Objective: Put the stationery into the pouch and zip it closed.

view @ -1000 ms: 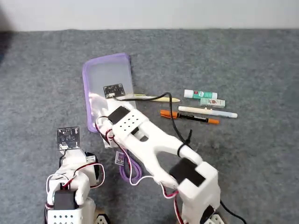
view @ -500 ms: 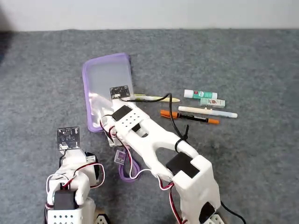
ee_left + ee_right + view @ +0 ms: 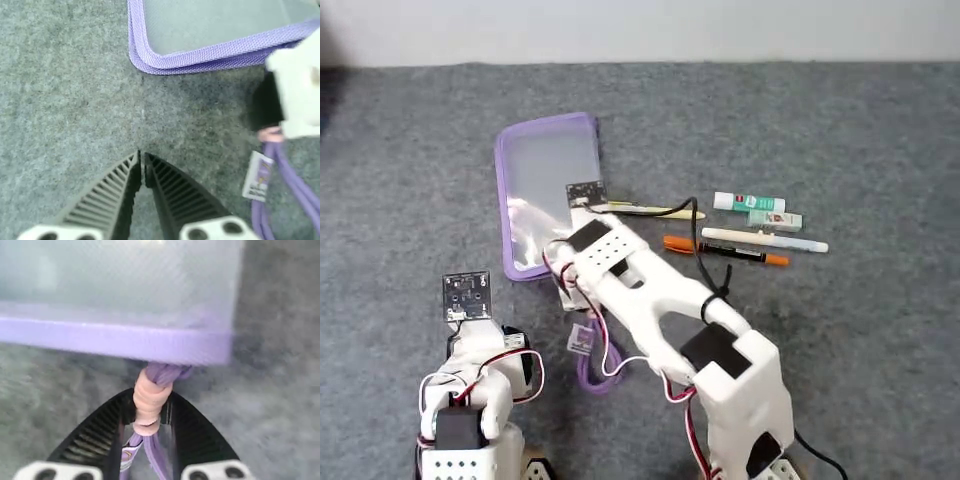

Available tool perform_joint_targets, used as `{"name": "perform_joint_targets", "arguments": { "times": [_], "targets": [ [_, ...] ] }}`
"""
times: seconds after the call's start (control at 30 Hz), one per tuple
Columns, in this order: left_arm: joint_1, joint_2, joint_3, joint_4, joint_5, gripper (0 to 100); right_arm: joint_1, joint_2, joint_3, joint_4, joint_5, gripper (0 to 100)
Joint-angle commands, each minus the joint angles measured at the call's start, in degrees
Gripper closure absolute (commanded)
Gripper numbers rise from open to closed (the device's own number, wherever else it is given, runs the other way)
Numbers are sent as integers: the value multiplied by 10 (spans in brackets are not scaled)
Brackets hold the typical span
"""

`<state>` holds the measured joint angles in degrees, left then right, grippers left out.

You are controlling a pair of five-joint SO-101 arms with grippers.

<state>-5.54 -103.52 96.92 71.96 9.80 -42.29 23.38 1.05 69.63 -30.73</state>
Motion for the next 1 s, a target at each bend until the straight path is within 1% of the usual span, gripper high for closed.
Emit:
{"name": "perform_joint_targets", "arguments": {
  "times": [0.0, 0.2, 0.37, 0.6, 0.73, 0.83, 0.97],
  "targets": [
    [0, -8, -5, 2, 4, 986, 15, -80, -29, 53, 36, 990],
    [0, -8, -5, 2, 4, 986, 26, -173, -29, 178, 64, 991],
    [0, -8, -5, 2, 4, 986, 58, -262, -29, 237, 65, 991],
    [0, -8, -5, 2, 4, 986, 81, -378, -25, 274, 61, 991],
    [0, -8, -5, 2, 4, 986, 98, -433, -8, 277, 39, 991],
    [0, -8, -5, 2, 4, 986, 105, -481, 29, 278, 38, 991],
    [0, -8, -5, 2, 4, 986, 102, -544, 119, 275, 40, 991]
  ]
}}
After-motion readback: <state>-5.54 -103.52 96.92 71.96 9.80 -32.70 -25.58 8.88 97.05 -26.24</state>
